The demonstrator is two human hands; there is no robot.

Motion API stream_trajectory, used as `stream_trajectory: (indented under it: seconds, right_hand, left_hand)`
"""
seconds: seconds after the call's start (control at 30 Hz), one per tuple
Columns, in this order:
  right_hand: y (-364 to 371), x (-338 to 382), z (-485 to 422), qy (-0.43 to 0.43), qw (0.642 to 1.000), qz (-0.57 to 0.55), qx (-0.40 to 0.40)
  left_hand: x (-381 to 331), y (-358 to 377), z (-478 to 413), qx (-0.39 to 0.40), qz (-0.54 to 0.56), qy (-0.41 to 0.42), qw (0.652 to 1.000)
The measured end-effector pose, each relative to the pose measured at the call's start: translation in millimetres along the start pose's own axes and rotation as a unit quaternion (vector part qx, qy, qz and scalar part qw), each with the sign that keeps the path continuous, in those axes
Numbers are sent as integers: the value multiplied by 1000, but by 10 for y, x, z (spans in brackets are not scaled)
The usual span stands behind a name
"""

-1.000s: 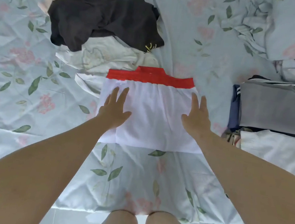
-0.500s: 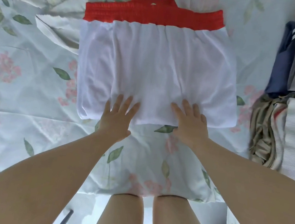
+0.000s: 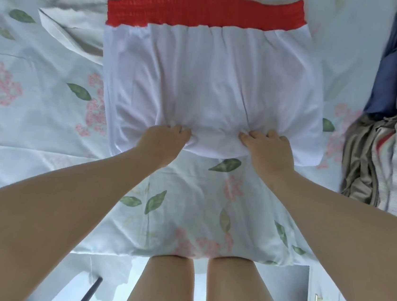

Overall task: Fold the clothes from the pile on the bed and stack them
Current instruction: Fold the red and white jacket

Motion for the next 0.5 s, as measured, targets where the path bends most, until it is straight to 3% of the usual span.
stream_trajectory:
  seconds: [0.17, 0.33, 0.37, 0.43, 0.5]
  right_hand:
    - [125, -270, 430, 42, 995, 4, 93]
    - [292, -580, 824, 134, 982, 32, 127]
    - [327, -592, 881, 162, 979, 14, 125]
    - [383, -592, 978, 266, 952, -111, 105]
    - [470, -514, 1049, 375, 879, -284, 72]
  left_hand:
    - [-545, 92, 327, 192, 191, -23, 962]
    - [-1214, 205, 552, 268, 420, 1, 867]
    - [-1237, 217, 538, 257, 430, -7, 866]
    - [-1152, 213, 443, 198, 388, -23, 900]
    - [-943, 152, 308, 112, 333, -54, 935]
Point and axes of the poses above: each hand's wrist, its own z-axis away from the middle knuckle, its own y-axis out of the palm, x = y × z, the point moved 5 cm from there along -z, towards the middle knuckle, and after that the axes turned 1 degree about z, right-handed, at the moved point
